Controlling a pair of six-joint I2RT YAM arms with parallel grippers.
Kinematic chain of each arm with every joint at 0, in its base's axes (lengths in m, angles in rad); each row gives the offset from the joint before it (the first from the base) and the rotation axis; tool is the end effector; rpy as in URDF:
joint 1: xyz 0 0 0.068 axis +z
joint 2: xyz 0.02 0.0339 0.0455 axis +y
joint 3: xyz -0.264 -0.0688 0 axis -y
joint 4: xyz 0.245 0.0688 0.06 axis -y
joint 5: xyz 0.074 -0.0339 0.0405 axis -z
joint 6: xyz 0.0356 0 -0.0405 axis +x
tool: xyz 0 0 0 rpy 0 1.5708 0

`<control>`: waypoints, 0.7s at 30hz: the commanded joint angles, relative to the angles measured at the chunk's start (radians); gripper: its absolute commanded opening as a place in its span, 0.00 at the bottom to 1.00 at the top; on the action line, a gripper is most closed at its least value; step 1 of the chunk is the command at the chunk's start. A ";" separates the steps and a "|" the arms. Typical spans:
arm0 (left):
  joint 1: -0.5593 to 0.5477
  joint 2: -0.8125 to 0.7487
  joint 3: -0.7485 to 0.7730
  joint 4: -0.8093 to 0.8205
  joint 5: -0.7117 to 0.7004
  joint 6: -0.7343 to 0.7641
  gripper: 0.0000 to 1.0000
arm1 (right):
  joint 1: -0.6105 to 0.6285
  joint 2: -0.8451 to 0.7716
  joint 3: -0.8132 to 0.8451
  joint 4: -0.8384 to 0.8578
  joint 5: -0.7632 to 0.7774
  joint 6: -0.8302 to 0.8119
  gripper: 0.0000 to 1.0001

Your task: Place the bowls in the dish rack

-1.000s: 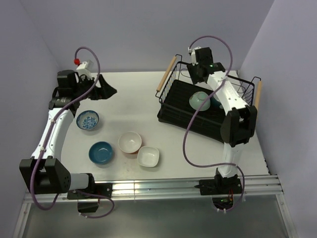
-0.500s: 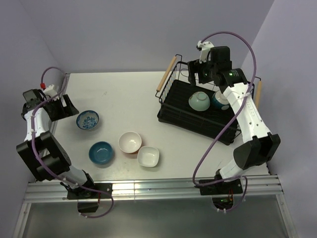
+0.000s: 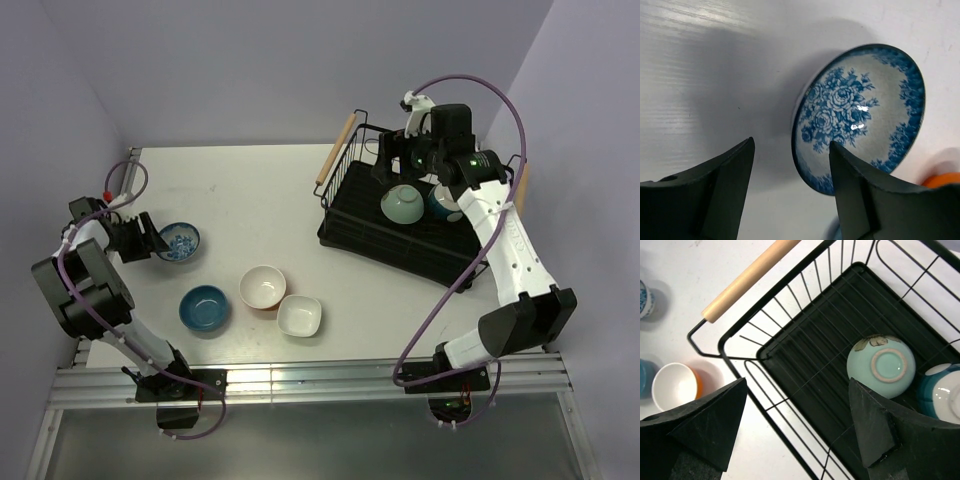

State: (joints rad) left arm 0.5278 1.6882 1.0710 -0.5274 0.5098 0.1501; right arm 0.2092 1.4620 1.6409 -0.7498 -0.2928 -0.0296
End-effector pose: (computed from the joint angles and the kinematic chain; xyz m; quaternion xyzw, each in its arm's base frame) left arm 0.2929 0.1506 0.1871 -0.1252 0.9390 -0.1644 0.2750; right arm 0.3037 0.0750 0.4202 -0.1729 0.8537 0.1700 0.4609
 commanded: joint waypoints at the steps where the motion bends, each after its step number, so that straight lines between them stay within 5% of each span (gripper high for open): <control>1: -0.002 0.028 0.006 0.073 0.036 -0.043 0.66 | -0.005 -0.063 -0.023 0.046 -0.045 0.028 0.89; 5: -0.011 0.064 0.012 0.116 0.035 -0.093 0.54 | -0.005 -0.071 -0.038 0.059 -0.065 0.071 0.89; 16: -0.034 0.119 0.059 0.136 0.091 -0.141 0.02 | -0.037 -0.095 -0.039 0.107 -0.181 0.155 0.92; 21: -0.034 -0.028 0.098 0.145 0.307 -0.245 0.00 | -0.083 -0.121 -0.050 0.162 -0.316 0.230 0.93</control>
State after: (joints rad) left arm 0.4957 1.7996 1.0973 -0.4099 0.6140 -0.0200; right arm 0.1497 1.3964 1.5982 -0.6788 -0.4908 0.1318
